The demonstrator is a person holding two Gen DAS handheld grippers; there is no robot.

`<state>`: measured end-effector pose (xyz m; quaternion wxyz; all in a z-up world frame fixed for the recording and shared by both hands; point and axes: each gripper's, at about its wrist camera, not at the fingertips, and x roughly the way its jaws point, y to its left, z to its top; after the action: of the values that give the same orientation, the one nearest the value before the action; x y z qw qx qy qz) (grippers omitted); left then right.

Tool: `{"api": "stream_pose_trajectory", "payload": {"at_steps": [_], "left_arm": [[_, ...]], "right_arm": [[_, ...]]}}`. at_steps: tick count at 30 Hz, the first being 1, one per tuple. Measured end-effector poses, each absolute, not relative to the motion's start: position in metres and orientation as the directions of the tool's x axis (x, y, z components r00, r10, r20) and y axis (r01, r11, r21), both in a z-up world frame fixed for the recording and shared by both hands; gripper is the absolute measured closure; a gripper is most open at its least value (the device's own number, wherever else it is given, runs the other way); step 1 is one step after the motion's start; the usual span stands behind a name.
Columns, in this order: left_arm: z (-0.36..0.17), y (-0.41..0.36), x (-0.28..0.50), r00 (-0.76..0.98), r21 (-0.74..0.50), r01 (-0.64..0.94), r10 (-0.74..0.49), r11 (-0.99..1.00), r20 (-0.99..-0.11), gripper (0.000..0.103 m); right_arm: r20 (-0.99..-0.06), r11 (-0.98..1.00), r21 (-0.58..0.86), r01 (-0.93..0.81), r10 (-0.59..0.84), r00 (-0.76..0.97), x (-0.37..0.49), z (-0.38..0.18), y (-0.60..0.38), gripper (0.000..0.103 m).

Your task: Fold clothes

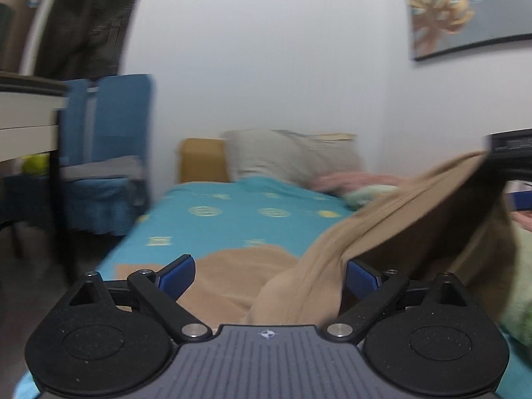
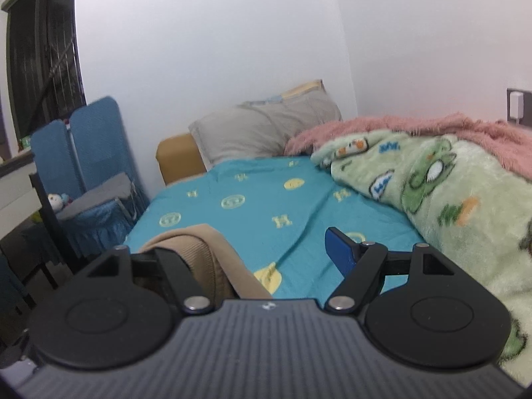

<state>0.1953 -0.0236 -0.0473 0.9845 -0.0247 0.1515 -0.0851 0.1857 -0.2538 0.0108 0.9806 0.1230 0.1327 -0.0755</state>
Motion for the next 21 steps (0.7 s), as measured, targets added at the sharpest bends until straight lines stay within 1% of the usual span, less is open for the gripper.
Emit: {"api": "stream_pose_trajectory", "payload": {"at_steps": [3,6,8,9,12,13,14,16,18,20,21], "left_arm": [[-0.048,-0.016,0.199,0.925,-0.047,0.096,-0.106,0.994,-0.364,0.007],[-0.049,-0.016,0.194,0.918,0.015,0.126,-0.111,0.992,-0.382,0.006],[-0.047,-0.019,0.186,0.935,0.06,0.11,-0.082,0.992,-0.346,0.007],[-0.044,-0.021,0.183,0.945,0.062,0.11,-0.085,0.992,-0.317,0.007],[-0.034,-0.023,0.173,0.967,0.037,0.136,-0.125,0.99,-0.22,0.006],[-0.031,-0.023,0.17,0.972,0.027,0.135,-0.127,0.991,-0.196,0.005],[-0.029,-0.021,0.171,0.976,0.016,0.107,-0.102,0.994,-0.193,0.005],[-0.029,-0.016,0.174,0.975,0.017,0.028,-0.023,0.999,-0.223,0.002],[-0.034,-0.013,0.178,0.959,0.063,-0.014,0.031,0.998,-0.283,0.002],[-0.046,-0.015,0.187,0.916,0.187,-0.031,0.102,0.982,-0.387,0.001],[-0.054,-0.018,0.191,0.879,0.246,-0.03,0.143,0.969,-0.454,0.004]], "right_arm": [[-0.195,0.957,0.216,0.192,-0.15,0.969,0.175,0.019,-0.252,0.028],[-0.142,0.964,0.206,0.17,-0.142,0.98,0.169,0.027,-0.249,0.028],[-0.124,0.97,0.179,0.163,-0.142,0.982,0.167,0.028,-0.245,0.028],[-0.12,0.974,0.162,0.159,-0.141,0.983,0.166,0.029,-0.243,0.028],[-0.138,0.982,0.126,0.138,-0.121,0.983,0.169,0.028,-0.239,0.028],[-0.15,0.983,0.124,0.132,-0.113,0.982,0.171,0.026,-0.239,0.028],[-0.168,0.984,0.115,0.136,-0.116,0.979,0.174,0.024,-0.239,0.028],[-0.21,0.984,0.089,0.156,-0.134,0.968,0.179,0.018,-0.239,0.028],[-0.262,0.982,0.055,0.181,-0.161,0.952,0.186,0.009,-0.24,0.029],[-0.3,0.975,0.027,0.221,-0.203,0.932,0.19,0.001,-0.243,0.029],[-0.31,0.97,0.016,0.242,-0.225,0.924,0.191,-0.002,-0.244,0.03]]}}
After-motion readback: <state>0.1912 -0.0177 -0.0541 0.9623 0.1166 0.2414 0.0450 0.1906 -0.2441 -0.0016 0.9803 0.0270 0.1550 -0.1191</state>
